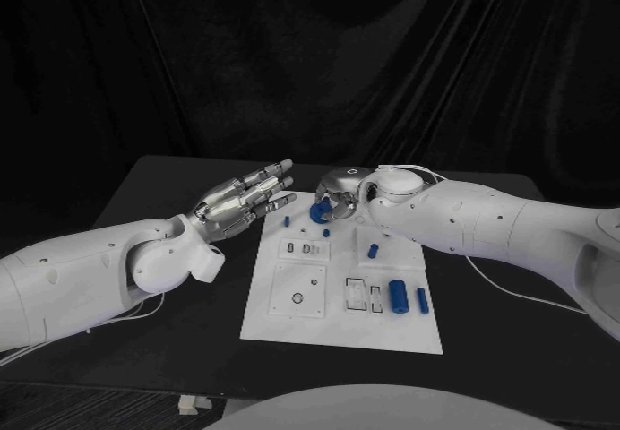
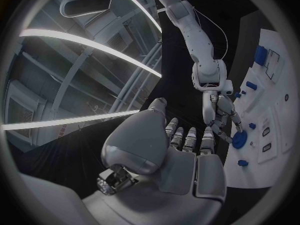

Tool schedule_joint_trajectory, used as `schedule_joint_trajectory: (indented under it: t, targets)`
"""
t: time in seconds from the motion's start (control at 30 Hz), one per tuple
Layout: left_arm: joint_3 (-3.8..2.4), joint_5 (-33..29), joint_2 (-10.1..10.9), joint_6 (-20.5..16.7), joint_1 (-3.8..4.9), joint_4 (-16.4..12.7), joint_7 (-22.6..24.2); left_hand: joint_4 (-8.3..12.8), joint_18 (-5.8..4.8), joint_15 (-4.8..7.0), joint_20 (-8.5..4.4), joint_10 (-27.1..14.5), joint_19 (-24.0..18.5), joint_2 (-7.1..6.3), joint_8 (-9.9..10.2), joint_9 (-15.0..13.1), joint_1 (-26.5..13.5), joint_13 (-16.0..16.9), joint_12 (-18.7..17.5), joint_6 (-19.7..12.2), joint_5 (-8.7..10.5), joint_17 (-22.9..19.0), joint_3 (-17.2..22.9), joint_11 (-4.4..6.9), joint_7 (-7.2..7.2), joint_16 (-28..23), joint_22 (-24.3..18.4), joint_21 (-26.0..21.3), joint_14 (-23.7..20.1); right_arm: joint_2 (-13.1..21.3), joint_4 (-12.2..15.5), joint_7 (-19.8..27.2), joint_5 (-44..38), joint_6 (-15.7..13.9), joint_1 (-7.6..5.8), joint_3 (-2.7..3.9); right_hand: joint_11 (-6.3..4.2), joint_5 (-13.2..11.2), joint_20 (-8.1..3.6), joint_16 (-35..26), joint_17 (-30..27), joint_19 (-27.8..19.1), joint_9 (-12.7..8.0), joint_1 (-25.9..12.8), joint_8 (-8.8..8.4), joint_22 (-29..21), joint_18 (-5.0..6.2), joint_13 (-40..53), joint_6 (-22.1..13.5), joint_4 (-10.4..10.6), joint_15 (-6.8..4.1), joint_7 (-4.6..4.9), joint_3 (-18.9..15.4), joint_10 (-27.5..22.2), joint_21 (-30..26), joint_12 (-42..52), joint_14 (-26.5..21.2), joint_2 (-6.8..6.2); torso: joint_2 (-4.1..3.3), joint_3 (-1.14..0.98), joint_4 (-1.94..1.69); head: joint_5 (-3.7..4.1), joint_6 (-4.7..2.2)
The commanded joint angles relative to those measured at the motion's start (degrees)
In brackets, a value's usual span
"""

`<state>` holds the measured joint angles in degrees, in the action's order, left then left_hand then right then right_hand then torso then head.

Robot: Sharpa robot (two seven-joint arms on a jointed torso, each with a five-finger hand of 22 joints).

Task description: Assemble the parts on the task board

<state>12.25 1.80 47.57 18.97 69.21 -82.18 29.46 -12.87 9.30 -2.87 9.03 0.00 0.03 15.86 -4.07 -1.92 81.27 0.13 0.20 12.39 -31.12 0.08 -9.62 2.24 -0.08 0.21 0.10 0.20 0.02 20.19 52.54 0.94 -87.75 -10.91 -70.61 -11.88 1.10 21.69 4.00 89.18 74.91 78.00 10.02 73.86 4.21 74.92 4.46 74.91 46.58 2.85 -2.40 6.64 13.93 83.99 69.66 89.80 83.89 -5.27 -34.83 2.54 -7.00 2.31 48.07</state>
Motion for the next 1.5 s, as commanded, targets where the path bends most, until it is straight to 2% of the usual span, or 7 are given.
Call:
schedule_joint_trajectory:
  t: [0.03, 0.33, 0.63, 0.83, 0.97, 1.23, 1.5]
  targets:
    - [-0.05, -0.1, -0.15, 0.79, -0.08, -0.06, 0.4, 0.27, 0.88, -0.32, 0.43, 0.16, -0.03, 0.12, -0.36, -0.08, 0.28, 0.0, 0.04, 0.21, -0.28, -0.08, 0.1, -0.38, 0.3, -0.21, -0.1, -0.2, -0.02, 0.06, 0.25, -0.2, 0.06, 1.0, 0.17, 0.03, 0.16, 0.1, -0.02, -0.29, 14.03, -0.54, -0.14, -0.26, 0.21, 2.15, 0.76, 15.09, 0.3, 0.26, 0.06, 0.07, 0.23, 6.01, -0.26, 0.2, 5.67, 0.31, 0.01, -0.01, -0.01, -0.13, 0.01]
    - [-0.05, -0.1, -0.16, 0.72, -0.09, -0.07, 0.42, 0.33, 0.88, -0.32, 0.43, 0.16, -0.03, 0.13, -0.36, -0.07, 0.29, 0.0, 0.04, 0.18, -0.33, -0.08, 0.14, -0.43, 0.35, -0.21, -0.1, -0.2, -0.02, 0.16, 0.32, -0.07, 0.09, 0.49, 0.19, 0.03, -0.22, 0.94, -0.13, -0.48, 13.87, -0.74, -1.29, 0.01, -0.68, 2.12, 0.84, 15.09, -2.0, 0.01, -0.19, -0.47, 0.5, 6.01, -0.78, 0.2, 5.59, 0.43, 0.01, 0.03, -0.12, -0.21, -0.08]
    - [-0.05, -0.1, -0.11, 0.7, -0.09, -0.07, 0.41, 0.41, 0.88, -0.33, 0.44, 0.17, -0.03, 0.13, -0.37, -0.07, 0.31, 0.0, 0.05, 0.17, -0.43, -0.08, 0.18, -0.48, 0.38, -0.21, -0.1, -0.2, -0.02, 0.77, -0.22, -0.62, 0.09, 0.84, 0.29, 0.03, -0.55, -0.93, -0.4, -0.89, 13.52, -1.14, -4.82, -0.58, -1.33, 1.94, 1.0, 15.09, -13.93, 0.19, -0.45, -0.86, 0.02, 6.01, -1.98, 0.2, 5.42, 0.28, 0.01, 0.03, -0.21, 0.02, -0.16]
    - [-0.05, -0.1, -0.24, 0.8, -0.1, 0.05, 0.43, 0.49, 0.88, -0.34, 0.45, 0.16, -0.03, 0.11, -0.37, -0.06, 0.33, 0.0, 0.04, 0.15, -0.51, -0.08, 0.21, -0.5, 0.39, -0.21, -0.1, -0.2, -0.02, 0.99, -0.59, -1.24, 0.1, 2.15, 0.48, 0.02, -0.55, -1.41, -0.41, -1.13, 13.31, -1.43, -5.23, -0.7, -1.41, 1.74, 1.09, 15.09, -15.18, 0.27, -0.44, -0.87, -0.11, 6.01, -2.51, 0.2, 5.31, 0.33, -0.01, 0.01, -0.16, -0.02, -0.07]
    - [-0.05, -0.1, -0.3, 0.85, -0.12, 0.12, 0.42, 0.49, 0.88, -0.34, 0.45, 0.16, -0.03, 0.11, -0.37, -0.06, 0.33, 0.0, 0.04, 0.15, -0.51, -0.08, 0.21, -0.5, 0.39, -0.21, -0.1, -0.2, -0.02, 0.95, -0.9, -1.54, 0.1, 2.9, 0.58, 0.02, -0.51, -1.29, -0.39, -1.12, 13.32, -1.52, -5.1, -0.91, -1.08, 1.72, 1.1, 15.09, -13.64, 0.46, -0.41, -0.8, -0.13, 6.01, -2.68, 0.2, 5.3, 0.56, 0.02, 0.03, -0.06, -0.1, 0.07]
    - [-0.05, -0.1, -0.31, 0.88, -0.15, 0.15, 0.4, 0.49, 0.88, -0.34, 0.45, 0.16, -0.03, 0.11, -0.37, -0.06, 0.33, 0.0, 0.04, 0.15, -0.51, -0.08, 0.21, -0.5, 0.39, -0.21, -0.1, -0.2, -0.02, 1.11, -1.07, -1.93, 0.1, 3.97, 1.01, 0.02, -0.22, -0.5, -0.21, -0.98, 13.48, -1.42, -3.81, -1.32, 1.61, 2.12, 1.06, 15.09, -1.12, 0.58, -0.18, -0.43, -0.16, 6.01, -2.96, 0.2, 5.35, 1.0, -0.07, -0.05, -0.19, 0.04, 0.01]
    - [-0.05, -0.1, -0.13, 0.74, -0.17, 0.08, 0.35, 0.6, 0.88, -0.35, 0.46, 0.16, -0.03, 0.12, -0.38, -0.06, 0.36, 0.0, 0.04, 0.15, -0.63, -0.08, 0.28, -0.53, 0.41, -0.21, -0.1, -0.2, -0.02, 1.65, -0.9, -1.52, 0.1, 2.5, 1.24, 0.02, 0.11, -0.19, 0.0, -0.8, 13.64, -1.23, -3.21, -1.85, 3.1, 2.49, 1.04, 15.09, 3.75, 0.9, 0.08, -0.04, 0.06, 6.01, -3.08, 0.2, 5.42, 1.27, -0.05, -0.02, -0.14, 0.0, -0.08]
